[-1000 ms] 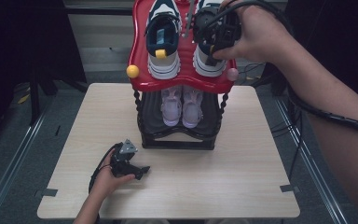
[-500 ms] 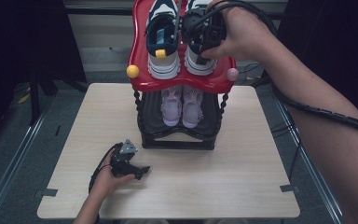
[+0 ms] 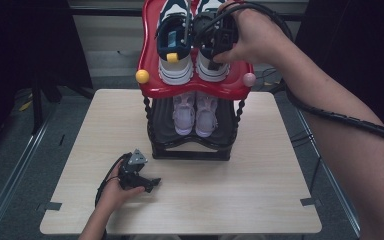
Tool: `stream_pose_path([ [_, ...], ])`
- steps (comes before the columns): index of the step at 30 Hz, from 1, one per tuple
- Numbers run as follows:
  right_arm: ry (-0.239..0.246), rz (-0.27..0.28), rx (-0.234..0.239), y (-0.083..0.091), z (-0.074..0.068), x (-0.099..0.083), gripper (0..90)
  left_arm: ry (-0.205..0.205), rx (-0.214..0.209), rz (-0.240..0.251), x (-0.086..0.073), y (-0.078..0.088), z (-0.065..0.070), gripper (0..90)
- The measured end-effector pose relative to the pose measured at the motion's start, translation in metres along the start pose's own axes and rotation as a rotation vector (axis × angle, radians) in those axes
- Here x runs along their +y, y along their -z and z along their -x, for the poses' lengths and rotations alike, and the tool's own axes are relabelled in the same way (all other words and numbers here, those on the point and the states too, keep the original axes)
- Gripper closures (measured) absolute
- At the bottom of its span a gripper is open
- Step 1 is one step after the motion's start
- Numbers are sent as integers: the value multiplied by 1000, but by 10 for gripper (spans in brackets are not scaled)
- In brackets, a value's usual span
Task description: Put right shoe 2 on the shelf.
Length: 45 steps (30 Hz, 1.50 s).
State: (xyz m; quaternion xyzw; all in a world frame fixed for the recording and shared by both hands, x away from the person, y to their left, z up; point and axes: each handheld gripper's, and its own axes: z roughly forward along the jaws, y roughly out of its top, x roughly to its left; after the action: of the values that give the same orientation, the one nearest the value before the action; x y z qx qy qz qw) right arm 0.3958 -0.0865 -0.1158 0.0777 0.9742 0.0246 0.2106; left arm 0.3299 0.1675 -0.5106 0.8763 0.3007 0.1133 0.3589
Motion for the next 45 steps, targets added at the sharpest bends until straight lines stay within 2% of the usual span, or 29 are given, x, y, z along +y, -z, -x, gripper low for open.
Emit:
stream_pose_path([
  [11,-10,15,10,1,3,1,715,0,0,0,0,0,0,0],
  [14,-28,14,14,1,1,2,714,0,0,0,0,0,0,1],
  [21,-16,13,20,0,-2,3,713,0,0,0,0,0,0,1],
  [32,-49,26,21,1,-1,0,673,0,0,0,0,0,0,1],
  [36,-36,35,8,0,-1,-1,662,0,0,0,0,0,0,1],
  [45,35,38,-4,1,-3,-1,677,0,0,0,0,0,0,1],
])
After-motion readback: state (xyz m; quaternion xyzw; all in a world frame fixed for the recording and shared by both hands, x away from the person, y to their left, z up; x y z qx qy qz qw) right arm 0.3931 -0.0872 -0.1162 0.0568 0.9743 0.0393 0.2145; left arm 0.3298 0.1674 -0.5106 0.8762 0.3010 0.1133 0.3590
